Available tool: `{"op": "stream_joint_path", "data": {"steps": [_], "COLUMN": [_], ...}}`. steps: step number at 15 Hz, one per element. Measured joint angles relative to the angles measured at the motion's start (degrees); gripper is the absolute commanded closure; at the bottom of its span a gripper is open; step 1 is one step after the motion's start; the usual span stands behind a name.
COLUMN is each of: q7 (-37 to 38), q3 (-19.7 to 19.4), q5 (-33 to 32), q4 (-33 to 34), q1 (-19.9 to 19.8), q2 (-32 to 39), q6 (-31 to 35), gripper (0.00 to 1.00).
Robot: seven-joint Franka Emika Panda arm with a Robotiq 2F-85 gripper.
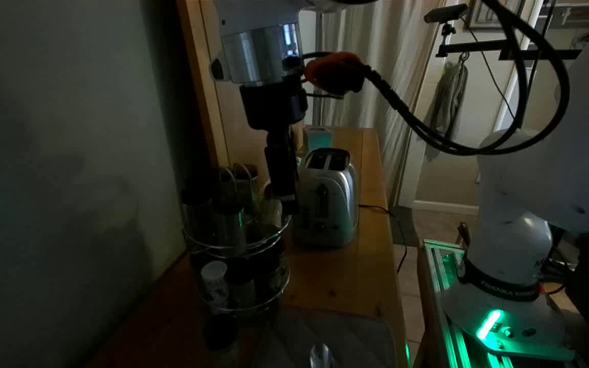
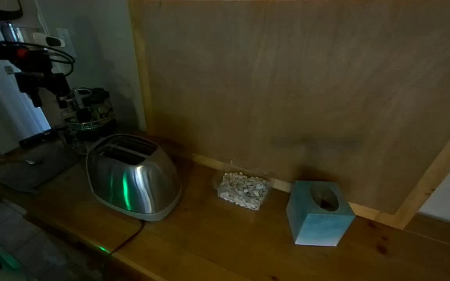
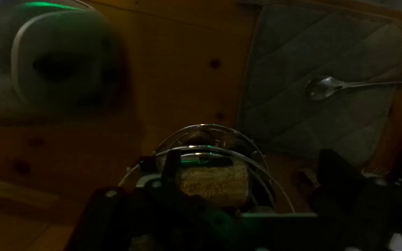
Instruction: Straighten the tilted bottle on the rack
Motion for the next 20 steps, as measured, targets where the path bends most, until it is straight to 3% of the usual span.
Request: {"op": "stream_joint_path", "data": {"steps": [8,13,20], "q7": [0.84,6.65,15.62], "q3": [-0.52,-3.63,-4.03], "q5": [0.00,0.00,0.00], "q4": [0.00,0.00,-0.09], "q1": [-0.11,-2.50,-4.05], "q2": [0.04,0.30,0.27], "q6": [0.00,0.03,0.03], "gripper": [0.00,0.00,0.00]}}
